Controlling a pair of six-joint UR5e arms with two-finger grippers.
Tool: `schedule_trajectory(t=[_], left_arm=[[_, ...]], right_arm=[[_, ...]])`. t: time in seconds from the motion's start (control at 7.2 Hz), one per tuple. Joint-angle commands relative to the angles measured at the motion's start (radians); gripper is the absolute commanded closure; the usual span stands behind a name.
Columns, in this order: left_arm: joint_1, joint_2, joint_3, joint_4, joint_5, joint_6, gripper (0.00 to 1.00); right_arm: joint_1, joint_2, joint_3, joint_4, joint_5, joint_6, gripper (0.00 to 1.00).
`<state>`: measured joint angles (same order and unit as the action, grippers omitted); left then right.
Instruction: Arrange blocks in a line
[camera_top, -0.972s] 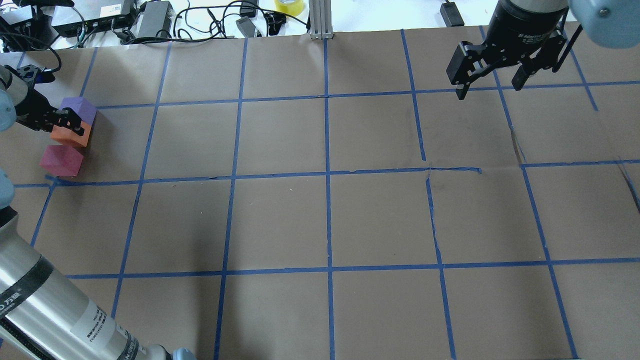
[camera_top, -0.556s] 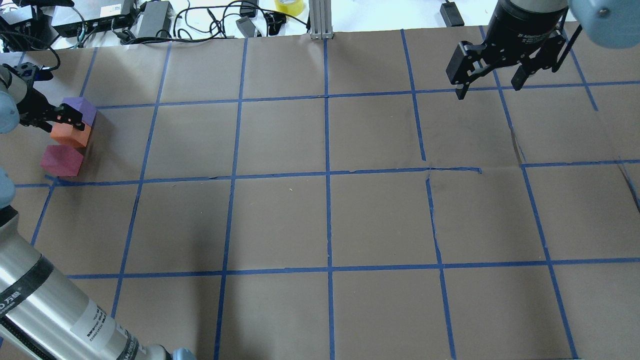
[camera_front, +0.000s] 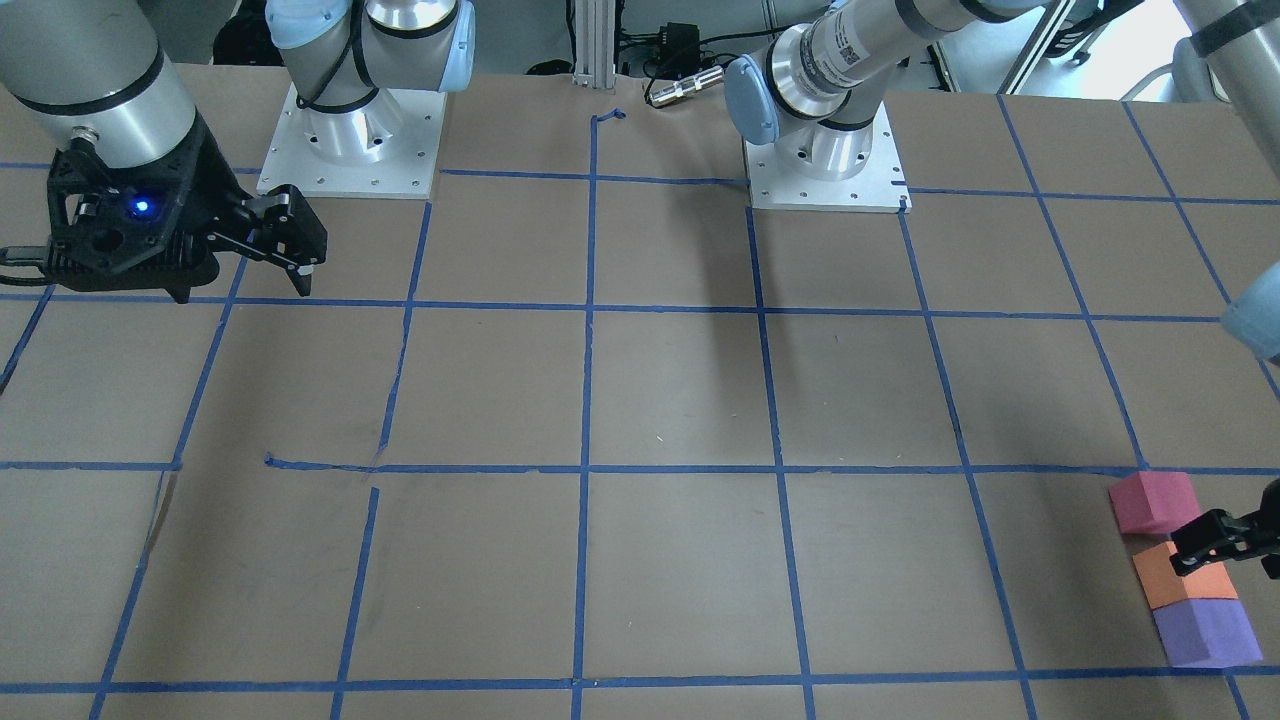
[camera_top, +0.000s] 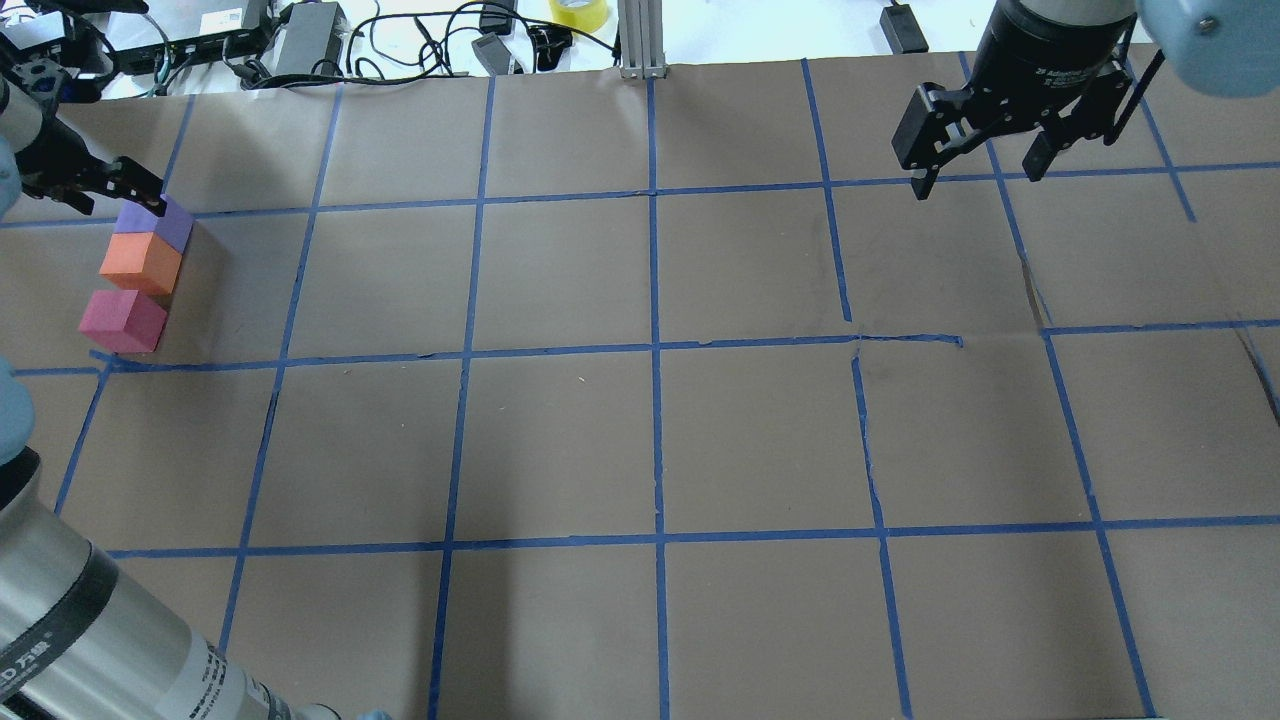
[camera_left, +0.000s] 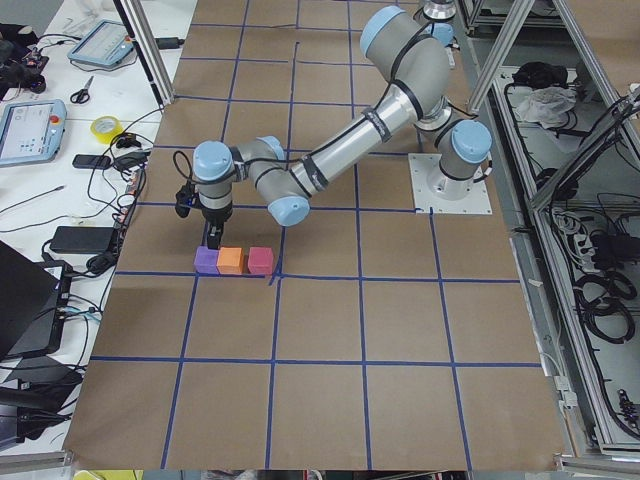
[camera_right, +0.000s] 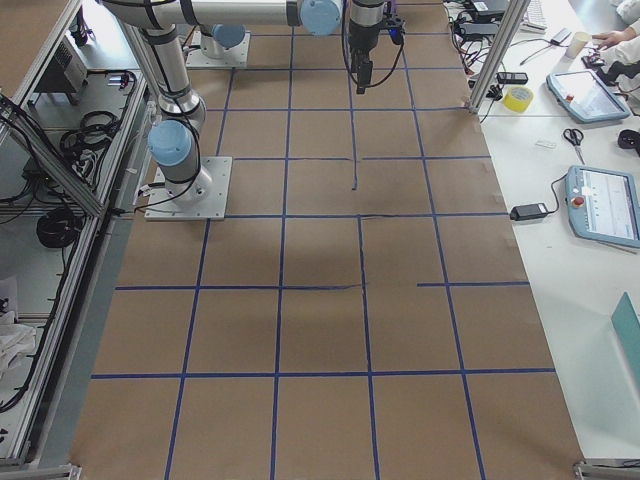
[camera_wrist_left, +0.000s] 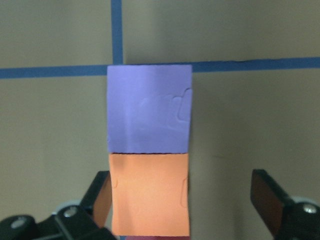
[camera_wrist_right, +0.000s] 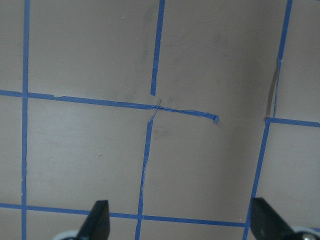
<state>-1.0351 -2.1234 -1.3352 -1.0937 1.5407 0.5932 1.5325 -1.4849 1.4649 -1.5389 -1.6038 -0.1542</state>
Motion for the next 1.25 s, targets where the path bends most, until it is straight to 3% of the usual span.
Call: schedule_trajectory(t=[0.0, 0.42, 0.56, 0.83, 1.11], left_arm=[[-0.023, 0.211, 0.019, -0.307, -0.004, -0.003, 0.00], [-0.187, 0.415, -0.042, -0.498, -0.005, -0.200, 0.00], [-0.309, 0.448, -0.045, -0.502, -0.002, -0.290, 0.00], [-0.573, 0.488, -0.045, -0.499, 0.008, -0.674, 0.00], [-0.641, 0.531, -0.070, -0.489, 0.006, -0.687, 0.00]], right_arm=[[0.000, 0.000, 0.000, -0.006, 0.002, 0.002, 0.00], [0.000, 0.000, 0.000, -0.007, 0.001, -0.001, 0.00], [0.000, 0.000, 0.000, -0.009, 0.001, -0.001, 0.00], [0.000, 0.000, 0.000, -0.009, 0.001, 0.001, 0.00], [0.000, 0.000, 0.000, -0.009, 0.002, 0.001, 0.00]])
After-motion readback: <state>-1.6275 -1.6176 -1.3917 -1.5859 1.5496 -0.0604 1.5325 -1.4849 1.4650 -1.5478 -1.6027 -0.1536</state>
